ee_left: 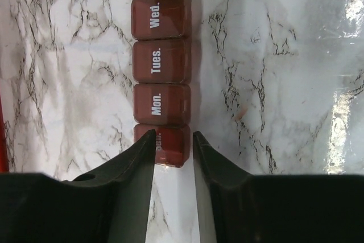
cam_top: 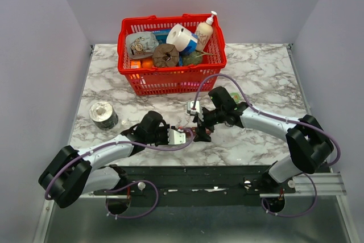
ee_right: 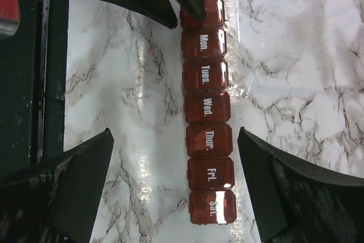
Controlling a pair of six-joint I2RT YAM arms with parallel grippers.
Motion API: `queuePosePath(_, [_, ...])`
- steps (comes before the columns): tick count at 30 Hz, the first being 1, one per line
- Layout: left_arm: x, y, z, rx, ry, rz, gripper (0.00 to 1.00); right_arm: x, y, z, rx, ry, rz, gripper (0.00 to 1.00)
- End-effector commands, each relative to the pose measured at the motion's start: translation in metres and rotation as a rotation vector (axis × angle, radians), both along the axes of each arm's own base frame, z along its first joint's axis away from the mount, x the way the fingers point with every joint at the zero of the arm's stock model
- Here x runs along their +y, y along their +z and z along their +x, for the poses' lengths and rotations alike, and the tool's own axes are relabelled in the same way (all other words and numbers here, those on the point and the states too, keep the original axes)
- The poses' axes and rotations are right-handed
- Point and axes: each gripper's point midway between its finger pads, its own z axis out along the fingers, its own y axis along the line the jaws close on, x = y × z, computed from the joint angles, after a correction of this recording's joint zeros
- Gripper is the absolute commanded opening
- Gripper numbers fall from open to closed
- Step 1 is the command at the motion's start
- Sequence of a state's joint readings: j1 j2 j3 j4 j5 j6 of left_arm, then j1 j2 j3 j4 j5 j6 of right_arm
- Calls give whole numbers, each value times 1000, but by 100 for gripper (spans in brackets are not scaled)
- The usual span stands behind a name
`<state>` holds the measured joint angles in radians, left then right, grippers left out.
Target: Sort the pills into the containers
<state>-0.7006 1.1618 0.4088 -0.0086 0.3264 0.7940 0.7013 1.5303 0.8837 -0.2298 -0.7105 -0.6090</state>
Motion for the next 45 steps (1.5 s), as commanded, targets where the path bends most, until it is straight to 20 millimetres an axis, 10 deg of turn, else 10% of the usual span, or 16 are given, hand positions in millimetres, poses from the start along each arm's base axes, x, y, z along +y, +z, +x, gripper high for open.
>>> queuePosePath(1, [-8, 2, -6, 14, -48, -31, 35, 7, 8, 14, -31, -55, 11, 100])
queuePosePath(9, [-1, -1, -4, -4, -24, -8, 71, 9, 4, 5, 23, -35, 26, 100])
queuePosePath(22, [6, -15, 2, 117, 4, 25, 73, -1, 32, 8, 11, -44, 99, 100])
queuePosePath(45, [-8, -6, -8, 232, -5, -41, 20, -27, 32, -2, -310, 166, 138, 100])
